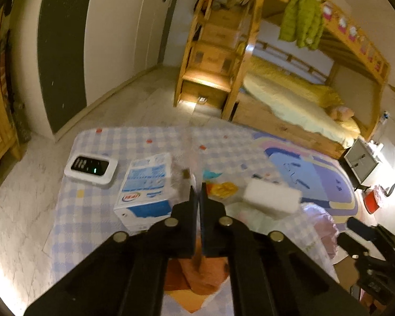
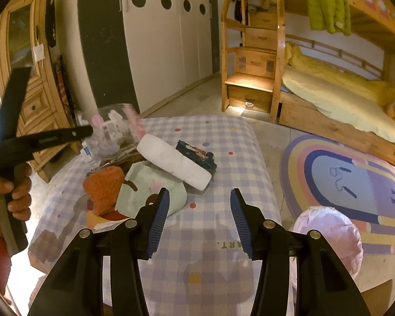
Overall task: Collect trash
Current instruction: 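Grasp the white foam block with the right gripper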
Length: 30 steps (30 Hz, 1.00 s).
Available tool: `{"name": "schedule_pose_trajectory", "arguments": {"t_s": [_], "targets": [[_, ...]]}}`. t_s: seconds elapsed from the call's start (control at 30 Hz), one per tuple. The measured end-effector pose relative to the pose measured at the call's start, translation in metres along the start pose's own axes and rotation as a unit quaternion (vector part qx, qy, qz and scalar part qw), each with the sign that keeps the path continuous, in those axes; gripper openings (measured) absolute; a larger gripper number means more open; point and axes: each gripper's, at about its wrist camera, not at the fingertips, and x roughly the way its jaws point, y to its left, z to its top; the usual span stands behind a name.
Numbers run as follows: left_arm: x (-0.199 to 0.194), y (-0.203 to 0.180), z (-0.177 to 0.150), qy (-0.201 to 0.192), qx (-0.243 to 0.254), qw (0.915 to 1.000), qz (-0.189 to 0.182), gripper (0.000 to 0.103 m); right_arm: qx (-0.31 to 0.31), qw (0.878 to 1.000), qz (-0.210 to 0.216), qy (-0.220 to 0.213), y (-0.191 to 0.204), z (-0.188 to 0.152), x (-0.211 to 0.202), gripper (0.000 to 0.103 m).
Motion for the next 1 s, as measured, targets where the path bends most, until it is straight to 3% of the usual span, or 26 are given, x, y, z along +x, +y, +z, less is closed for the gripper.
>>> {"name": "schedule_pose_trajectory", "arguments": {"t_s": [0.17,0.3,0.47,0.63,0.87,0.93,1.0], "targets": [[-0.045,-0.012,0.004,-0.051,0.02,0.9983,-0.02,0.0,0.001,1.0,0.008,0.003,0.0,-0.001,-0.003,0.055],[-0.081,-0.015,-0.001,-0.086,0.034,0.9957,-0.013,0.0,-0.014,1.0,0.013,0.002,0.006,0.0,-0.004,0.06],[-0.091,-0.015,-0.019,-0.084,0.05,0.9951,0.018,0.0,-0.054,0.998,0.017,0.001,0.021,0.014,0.01,0.059],[-0.084,-0.008,-0.027,-0.071,0.042,0.9964,0.02,0.0,-0.102,0.994,0.038,0.008,0.033,0.033,0.039,0.058],[-0.077,0.0,-0.029,-0.066,0.03,0.9972,0.018,0.0,-0.151,0.987,0.031,0.041,0.043,0.041,0.077,0.059],[-0.076,0.002,-0.03,-0.064,0.027,0.9974,0.017,0.0,-0.159,0.986,0.031,0.043,0.045,0.04,0.082,0.056],[-0.075,0.001,-0.031,-0.063,0.028,0.9975,0.02,0.0,-0.164,0.985,0.033,0.044,0.047,0.038,0.084,0.039]]}}
